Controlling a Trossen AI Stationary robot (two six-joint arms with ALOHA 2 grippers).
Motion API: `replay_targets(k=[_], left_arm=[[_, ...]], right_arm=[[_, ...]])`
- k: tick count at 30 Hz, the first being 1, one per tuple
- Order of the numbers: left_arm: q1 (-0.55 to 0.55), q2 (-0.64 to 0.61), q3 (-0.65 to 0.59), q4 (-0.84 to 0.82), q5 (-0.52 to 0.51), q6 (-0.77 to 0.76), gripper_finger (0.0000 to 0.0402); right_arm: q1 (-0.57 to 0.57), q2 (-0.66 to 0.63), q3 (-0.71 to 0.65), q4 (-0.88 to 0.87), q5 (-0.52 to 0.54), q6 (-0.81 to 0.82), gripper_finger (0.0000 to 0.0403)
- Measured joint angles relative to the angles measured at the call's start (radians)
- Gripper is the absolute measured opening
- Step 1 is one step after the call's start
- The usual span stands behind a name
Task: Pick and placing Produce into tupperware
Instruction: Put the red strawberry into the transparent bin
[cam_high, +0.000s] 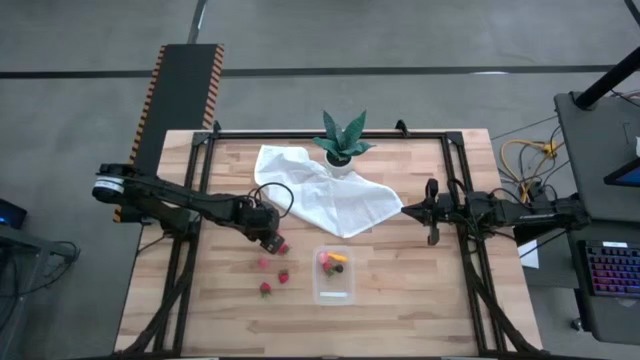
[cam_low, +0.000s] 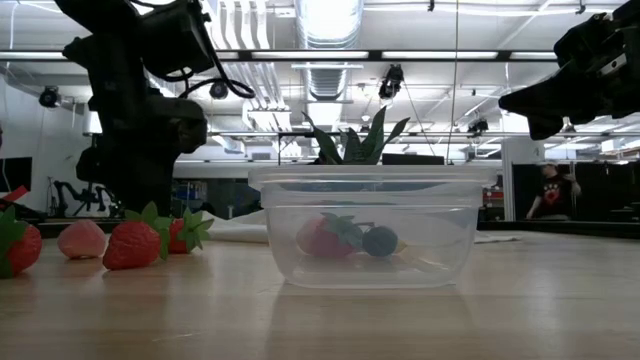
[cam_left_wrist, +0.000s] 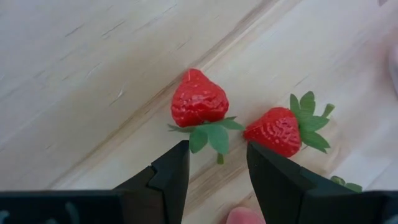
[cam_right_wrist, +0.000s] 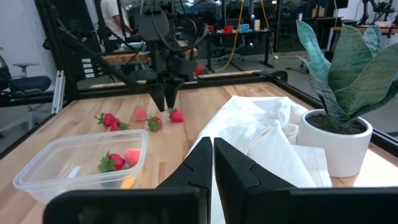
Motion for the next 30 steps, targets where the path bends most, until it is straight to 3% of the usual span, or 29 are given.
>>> replay_targets(k=[16, 30], left_arm=[[0.0, 0.002, -0.003, -0.001, -0.004, -0.002, 0.0142], [0.0, 0.002, -0.007, 0.0, -0.003, 0.005, 0.005]], right_arm=[[0.0, 0.002, 0.0, 0.0, 0.0, -0.002, 0.0009], [0.0, 0.002, 0.0, 0.0, 0.0, 0.0, 0.0009]])
